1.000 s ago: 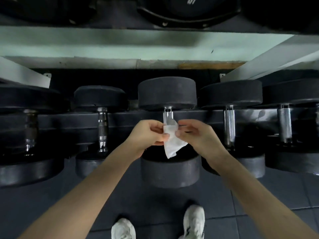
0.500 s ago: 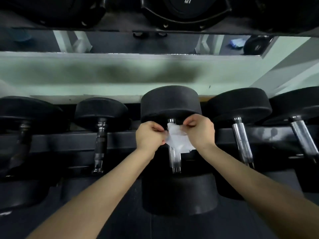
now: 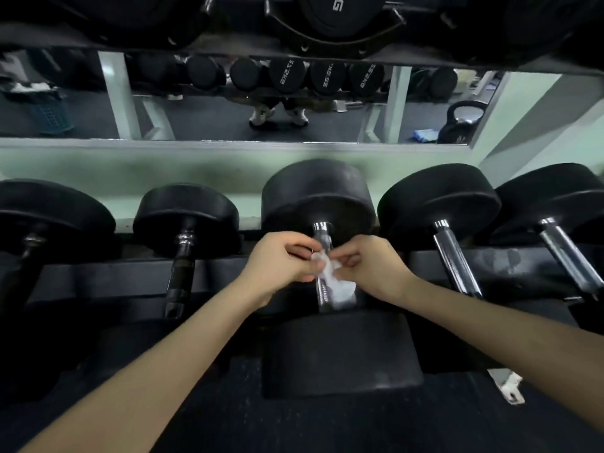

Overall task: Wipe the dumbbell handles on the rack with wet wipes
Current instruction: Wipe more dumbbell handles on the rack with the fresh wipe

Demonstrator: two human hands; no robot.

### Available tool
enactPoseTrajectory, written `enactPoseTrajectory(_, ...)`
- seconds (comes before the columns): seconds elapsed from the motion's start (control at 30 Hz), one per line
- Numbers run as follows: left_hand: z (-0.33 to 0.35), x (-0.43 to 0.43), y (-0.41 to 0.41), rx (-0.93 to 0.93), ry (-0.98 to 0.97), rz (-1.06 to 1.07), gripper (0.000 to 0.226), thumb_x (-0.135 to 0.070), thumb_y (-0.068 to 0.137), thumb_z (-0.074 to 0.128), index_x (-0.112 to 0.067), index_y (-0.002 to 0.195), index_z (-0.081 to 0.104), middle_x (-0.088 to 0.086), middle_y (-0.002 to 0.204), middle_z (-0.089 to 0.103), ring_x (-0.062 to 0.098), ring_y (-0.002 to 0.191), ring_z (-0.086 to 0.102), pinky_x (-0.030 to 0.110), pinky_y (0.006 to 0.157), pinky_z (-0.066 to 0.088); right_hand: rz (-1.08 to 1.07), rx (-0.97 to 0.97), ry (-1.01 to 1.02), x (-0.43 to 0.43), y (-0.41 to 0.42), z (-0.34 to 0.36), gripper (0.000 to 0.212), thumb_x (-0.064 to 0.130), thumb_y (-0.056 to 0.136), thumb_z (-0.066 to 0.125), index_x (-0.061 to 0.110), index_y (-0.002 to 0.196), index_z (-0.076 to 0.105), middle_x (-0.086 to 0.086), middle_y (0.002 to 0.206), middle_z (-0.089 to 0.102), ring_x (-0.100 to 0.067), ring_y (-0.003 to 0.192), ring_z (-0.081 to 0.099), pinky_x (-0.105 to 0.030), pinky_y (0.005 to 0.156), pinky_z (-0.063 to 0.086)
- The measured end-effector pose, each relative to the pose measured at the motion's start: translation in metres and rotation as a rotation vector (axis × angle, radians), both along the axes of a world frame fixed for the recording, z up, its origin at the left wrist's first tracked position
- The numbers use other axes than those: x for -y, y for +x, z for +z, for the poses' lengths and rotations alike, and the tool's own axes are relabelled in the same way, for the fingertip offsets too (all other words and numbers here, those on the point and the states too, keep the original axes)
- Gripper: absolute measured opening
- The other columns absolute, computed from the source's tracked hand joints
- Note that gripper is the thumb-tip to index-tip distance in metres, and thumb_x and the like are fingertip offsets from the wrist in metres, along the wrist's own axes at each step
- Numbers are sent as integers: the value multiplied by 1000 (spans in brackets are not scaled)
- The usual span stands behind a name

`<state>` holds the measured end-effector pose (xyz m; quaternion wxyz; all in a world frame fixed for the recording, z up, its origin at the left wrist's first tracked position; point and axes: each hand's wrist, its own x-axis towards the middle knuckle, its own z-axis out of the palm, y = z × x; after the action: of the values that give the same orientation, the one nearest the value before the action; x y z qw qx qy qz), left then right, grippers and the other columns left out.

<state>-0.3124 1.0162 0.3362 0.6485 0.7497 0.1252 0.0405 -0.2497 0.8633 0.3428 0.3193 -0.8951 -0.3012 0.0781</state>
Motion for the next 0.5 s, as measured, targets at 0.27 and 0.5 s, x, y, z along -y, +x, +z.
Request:
enactPoseTrajectory(0.27, -11, -11, 17, -28, 399, 220, 6, -10, 73, 75, -11, 72, 70, 2, 68, 69, 21, 66, 67, 38, 76, 57, -167, 49, 189, -8, 19, -8, 10, 14, 76, 76, 18, 82, 69, 0, 92, 71, -13, 84, 67, -31, 83, 53)
enactPoseTrajectory(0.5, -13, -8, 25, -56, 516, 157, 38, -35, 87, 60, -1, 74, 72, 17, 65, 64, 20, 61, 55, 25, 57, 41, -167, -82, 175, -9, 14, -26, 25, 21, 81, 72, 1, 95, 72, -16, 94, 72, -26, 93, 68, -41, 85, 52)
